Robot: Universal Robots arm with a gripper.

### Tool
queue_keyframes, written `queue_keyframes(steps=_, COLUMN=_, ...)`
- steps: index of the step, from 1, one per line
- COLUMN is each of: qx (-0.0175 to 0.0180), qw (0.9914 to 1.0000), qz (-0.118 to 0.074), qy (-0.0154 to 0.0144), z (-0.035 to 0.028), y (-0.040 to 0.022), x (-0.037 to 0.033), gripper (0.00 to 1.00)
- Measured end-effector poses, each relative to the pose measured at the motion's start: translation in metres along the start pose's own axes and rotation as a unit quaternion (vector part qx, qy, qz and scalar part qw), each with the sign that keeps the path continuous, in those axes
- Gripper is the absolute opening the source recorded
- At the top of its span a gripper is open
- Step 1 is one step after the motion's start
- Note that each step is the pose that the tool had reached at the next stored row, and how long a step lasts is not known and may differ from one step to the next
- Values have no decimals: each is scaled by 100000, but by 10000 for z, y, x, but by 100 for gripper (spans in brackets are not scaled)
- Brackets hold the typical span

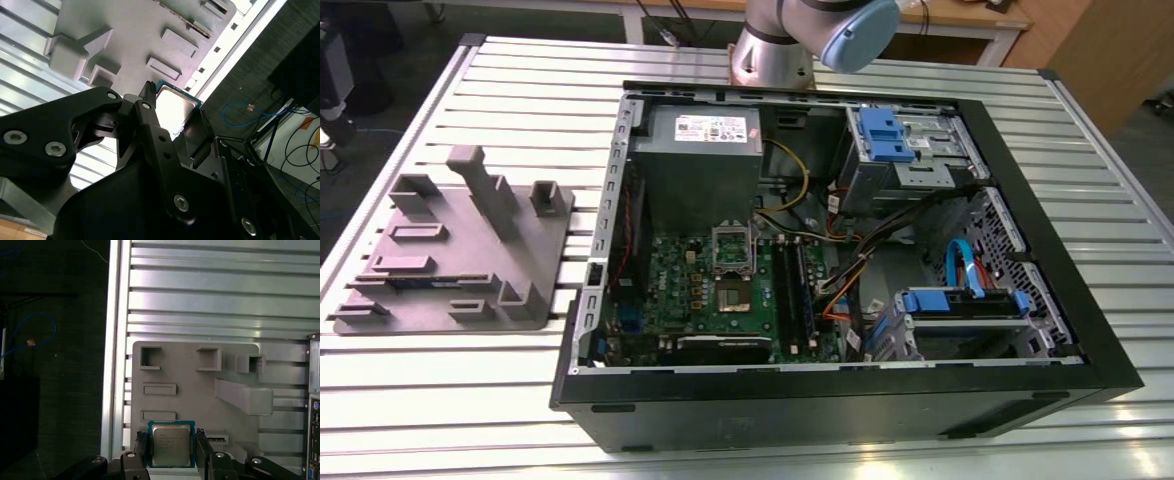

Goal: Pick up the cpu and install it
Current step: 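Pick up the cpu and move it towards the insertion slot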

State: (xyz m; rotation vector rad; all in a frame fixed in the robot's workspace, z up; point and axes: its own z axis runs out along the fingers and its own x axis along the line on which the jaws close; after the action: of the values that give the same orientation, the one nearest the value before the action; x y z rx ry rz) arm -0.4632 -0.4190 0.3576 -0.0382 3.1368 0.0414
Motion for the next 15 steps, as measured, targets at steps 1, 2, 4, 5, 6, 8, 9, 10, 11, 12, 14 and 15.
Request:
queue_keyframes(steps=1, qx=-1, qw=100000, qz=0, qy=2, z=-4, y=0, x=0, gripper=47)
queue_keyframes(steps=2, qx=-2, qw=100000, qz=0, qy=0, z=-7, y=0, x=0, gripper=47)
queue_keyframes(steps=4, qx=-1, qw=100000, qz=0, qy=2, z=-15, y=0, x=0, gripper=47)
queue_keyframes(steps=5, qx=-2, qw=100000, qz=1, qy=1, z=-19, y=1, x=0, gripper=47)
queue_keyframes(steps=6, qx=-2, qw=100000, qz=1, qy=1, z=-23, y=1, x=0, gripper=47)
queue_keyframes(steps=8, qx=0, qw=100000, qz=0, qy=3, z=-30, y=1, x=0, gripper=47)
queue_keyframes(steps=9, qx=-1, qw=100000, qz=2, qy=1, z=-33, y=1, x=0, gripper=47)
queue_keyframes(steps=10, qx=-3, qw=100000, qz=2, qy=1, z=-37, y=1, x=0, gripper=47)
queue_keyframes(steps=11, qx=-2, qw=100000, qz=-2, qy=-1, z=-40, y=1, x=0, gripper=47)
queue_keyframes(steps=12, qx=-2, qw=100000, qz=1, qy=1, z=-44, y=1, x=0, gripper=47)
queue_keyframes(steps=14, qx=-2, qw=100000, qz=-1, qy=0, z=-50, y=1, x=0, gripper=47)
queue_keyframes(steps=15, qx=0, qw=100000, qz=0, qy=5, z=-54, y=1, x=0, gripper=47)
